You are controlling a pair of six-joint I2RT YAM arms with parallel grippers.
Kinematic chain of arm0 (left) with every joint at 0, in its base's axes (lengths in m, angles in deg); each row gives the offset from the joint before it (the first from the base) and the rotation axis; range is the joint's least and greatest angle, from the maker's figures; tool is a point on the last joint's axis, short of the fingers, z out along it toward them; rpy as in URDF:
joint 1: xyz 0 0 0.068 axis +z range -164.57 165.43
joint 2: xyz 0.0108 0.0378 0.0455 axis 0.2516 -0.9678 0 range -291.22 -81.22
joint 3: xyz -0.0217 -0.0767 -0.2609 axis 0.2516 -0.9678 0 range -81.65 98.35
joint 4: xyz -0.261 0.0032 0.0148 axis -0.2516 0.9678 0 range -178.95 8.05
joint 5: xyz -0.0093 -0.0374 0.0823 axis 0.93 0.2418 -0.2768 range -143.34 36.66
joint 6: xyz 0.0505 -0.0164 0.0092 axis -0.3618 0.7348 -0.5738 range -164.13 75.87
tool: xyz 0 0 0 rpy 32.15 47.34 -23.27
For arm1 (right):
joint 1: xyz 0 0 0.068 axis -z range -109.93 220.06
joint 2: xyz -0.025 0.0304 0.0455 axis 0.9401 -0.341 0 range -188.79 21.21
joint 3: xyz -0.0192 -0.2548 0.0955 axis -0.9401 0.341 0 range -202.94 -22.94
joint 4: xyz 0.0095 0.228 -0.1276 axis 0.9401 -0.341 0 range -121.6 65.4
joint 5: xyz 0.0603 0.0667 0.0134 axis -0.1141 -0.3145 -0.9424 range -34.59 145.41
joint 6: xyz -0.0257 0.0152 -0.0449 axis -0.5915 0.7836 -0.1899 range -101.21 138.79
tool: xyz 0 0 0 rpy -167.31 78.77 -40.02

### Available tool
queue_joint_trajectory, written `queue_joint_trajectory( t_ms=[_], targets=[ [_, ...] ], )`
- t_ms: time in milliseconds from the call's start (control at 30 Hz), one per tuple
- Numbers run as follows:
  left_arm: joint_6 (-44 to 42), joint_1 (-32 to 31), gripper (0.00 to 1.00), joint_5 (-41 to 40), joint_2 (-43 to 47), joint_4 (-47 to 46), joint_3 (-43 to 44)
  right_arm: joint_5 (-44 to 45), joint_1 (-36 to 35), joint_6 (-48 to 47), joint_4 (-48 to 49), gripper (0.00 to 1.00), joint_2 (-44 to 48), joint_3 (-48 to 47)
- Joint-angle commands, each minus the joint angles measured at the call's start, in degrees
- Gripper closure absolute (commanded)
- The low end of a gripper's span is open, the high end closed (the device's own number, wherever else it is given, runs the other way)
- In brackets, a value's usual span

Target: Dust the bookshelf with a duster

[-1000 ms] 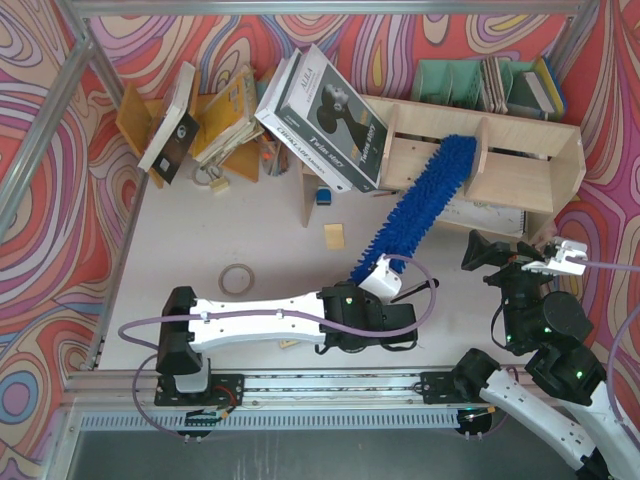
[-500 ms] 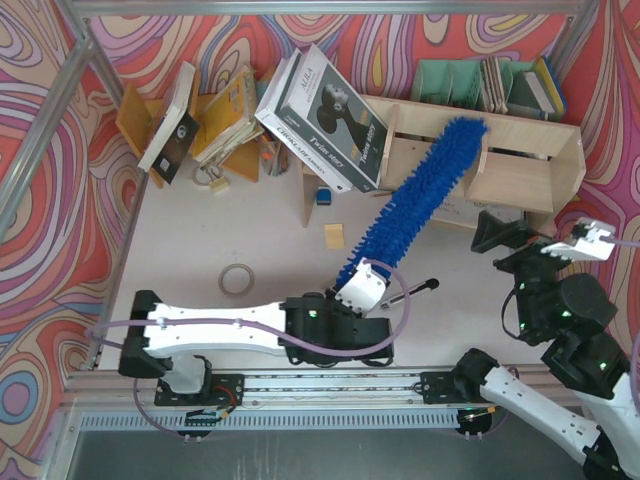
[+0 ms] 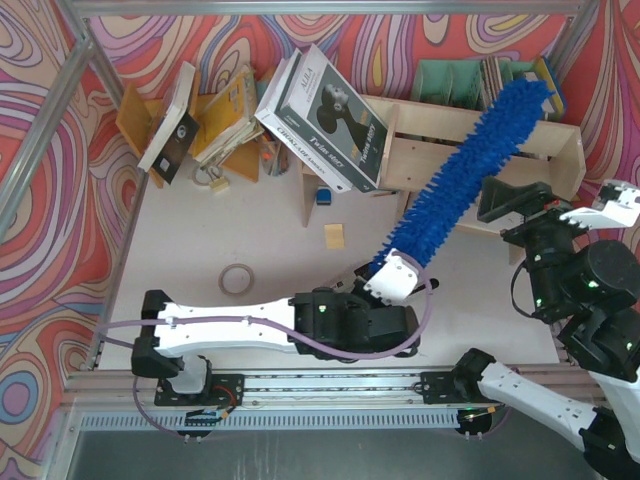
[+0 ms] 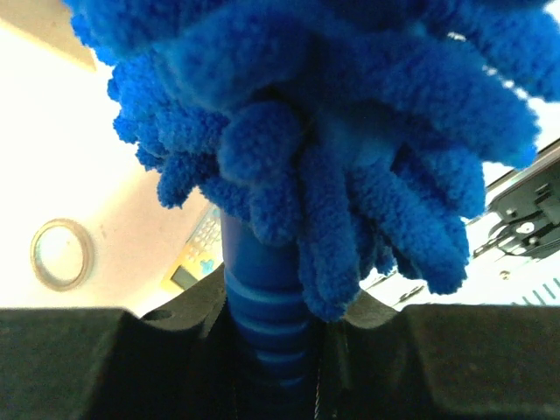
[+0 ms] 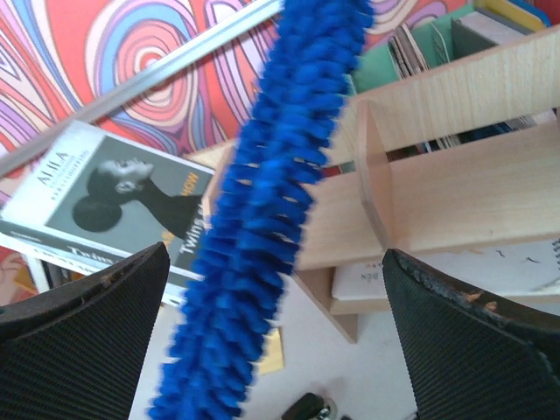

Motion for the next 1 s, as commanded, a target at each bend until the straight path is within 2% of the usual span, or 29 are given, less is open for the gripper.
queue_joint_trajectory(
  t_ms=[0, 267, 700, 967],
  targets=[
    [-6.3, 1.1, 1.00, 1.7, -4.2, -5.0, 6.1, -1.0, -0.3, 0.8, -0.1, 0.05, -1.5, -5.0],
    [-10.0, 3.7, 1.00, 7.9, -15.4, -1.6, 17.9, 0.2, -0.3, 0.9, 0.1, 0.07, -3.2, -8.2],
    [-9.2, 5.4, 1.00, 13.7, -20.1, 2.4, 15.1, 2.0, -0.4, 1.6, 1.1, 0.07, -2.6, -5.2],
    [-11.2, 5.4, 1.00, 12.5, -21.2, 3.3, 19.2, 2.3, -0.3, 1.7, 1.5, 0.06, -2.6, -4.0]
  ],
)
